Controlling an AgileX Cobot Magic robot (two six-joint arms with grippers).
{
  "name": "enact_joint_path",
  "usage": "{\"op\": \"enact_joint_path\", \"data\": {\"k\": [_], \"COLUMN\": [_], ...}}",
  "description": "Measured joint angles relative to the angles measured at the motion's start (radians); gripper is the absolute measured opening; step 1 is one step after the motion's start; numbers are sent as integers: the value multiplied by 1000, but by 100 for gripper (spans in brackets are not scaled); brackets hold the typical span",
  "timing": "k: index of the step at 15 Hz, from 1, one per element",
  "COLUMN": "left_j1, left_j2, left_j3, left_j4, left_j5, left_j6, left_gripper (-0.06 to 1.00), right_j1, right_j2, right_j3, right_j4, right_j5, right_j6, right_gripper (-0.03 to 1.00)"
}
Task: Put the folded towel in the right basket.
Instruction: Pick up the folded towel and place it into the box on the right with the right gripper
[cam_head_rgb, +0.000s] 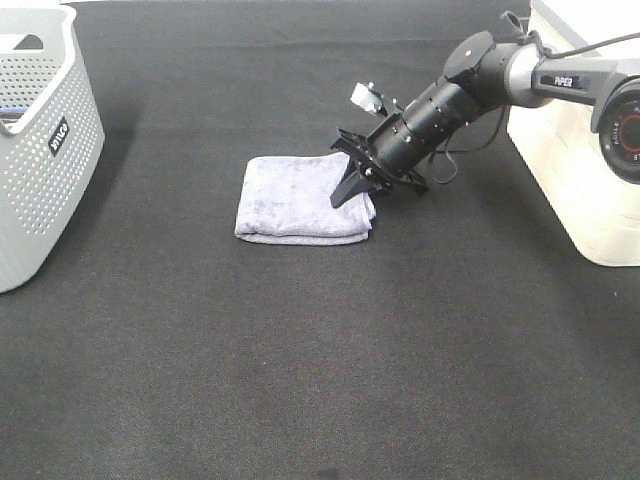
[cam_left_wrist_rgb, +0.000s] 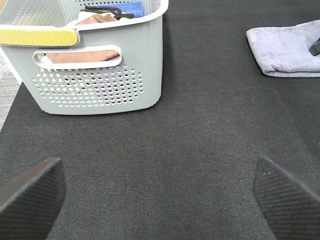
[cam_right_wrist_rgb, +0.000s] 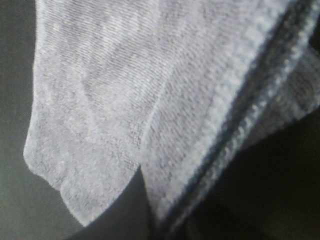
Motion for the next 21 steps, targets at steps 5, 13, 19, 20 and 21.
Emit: {"op": "enact_joint_path", "data": {"k": [5,13,19,20,21], "left_j1": [0,0,0,0,0], "left_j2": [0,0,0,0,0], "left_j3": [0,0,0,0,0], "left_j4": [0,0,0,0,0], "left_j5": [0,0,0,0,0], "left_j6": [0,0,0,0,0], "left_gripper": [97,97,97,97,97], "right_j1": [0,0,-193,-241,-315], "right_j2": [-186,-508,-616,-619,-620], "right_j3": [-130,-143,-144,-144,-144], "right_j4": [-154,-581,-678,-662,-637], "right_j5": [86,133,157,157,157], "right_j6": [0,69,131,134,147], "right_gripper": [8,8,8,8,8]}}
